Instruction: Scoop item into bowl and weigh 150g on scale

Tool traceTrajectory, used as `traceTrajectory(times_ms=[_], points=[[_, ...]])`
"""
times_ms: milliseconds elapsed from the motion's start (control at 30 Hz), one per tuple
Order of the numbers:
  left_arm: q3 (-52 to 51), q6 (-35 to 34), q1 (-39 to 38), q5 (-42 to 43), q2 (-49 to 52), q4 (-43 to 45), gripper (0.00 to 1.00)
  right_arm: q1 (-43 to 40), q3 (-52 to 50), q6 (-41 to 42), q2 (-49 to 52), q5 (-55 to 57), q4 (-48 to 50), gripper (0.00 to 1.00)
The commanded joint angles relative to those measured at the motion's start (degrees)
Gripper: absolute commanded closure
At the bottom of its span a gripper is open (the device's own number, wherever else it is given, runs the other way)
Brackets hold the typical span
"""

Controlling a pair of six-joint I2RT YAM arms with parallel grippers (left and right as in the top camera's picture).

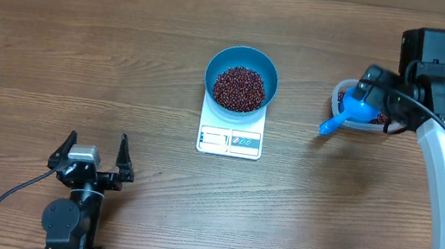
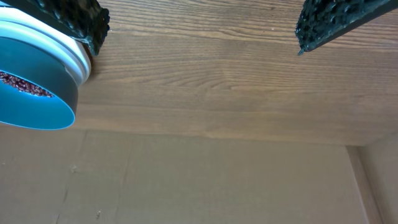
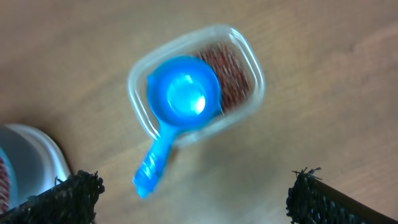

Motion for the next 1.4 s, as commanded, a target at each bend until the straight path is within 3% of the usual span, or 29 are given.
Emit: traceTrajectory(times_ms=[0, 200, 933, 1233, 1367], points=[[-0.20, -0.17, 0.26, 0.44, -0.59, -0.13, 0.01, -0.15, 0.24, -0.48, -3.39, -0.17, 4.63, 0.00], [-0.20, -0.17, 0.26, 0.44, -0.59, -0.13, 0.00, -0.15, -8.31, -0.48, -7.80, -0.22, 19.34, 0.00], [-0.20, -0.17, 0.26, 0.44, -0.59, -0.13, 0.00, -0.15, -63.80, -0.50, -36.48, -5.44, 84.17, 0.00], [-0.20, -0.17, 0.26, 0.44, -0.59, -0.13, 0.00, -0.15, -75.45, -13.14, -50.51, -12.44, 88.83, 0.00], [-0.20, -0.17, 0.26, 0.44, -0.59, -0.13, 0.00, -0.17, -78.49, -13.81, -55.71, -12.41, 87.76, 0.00]])
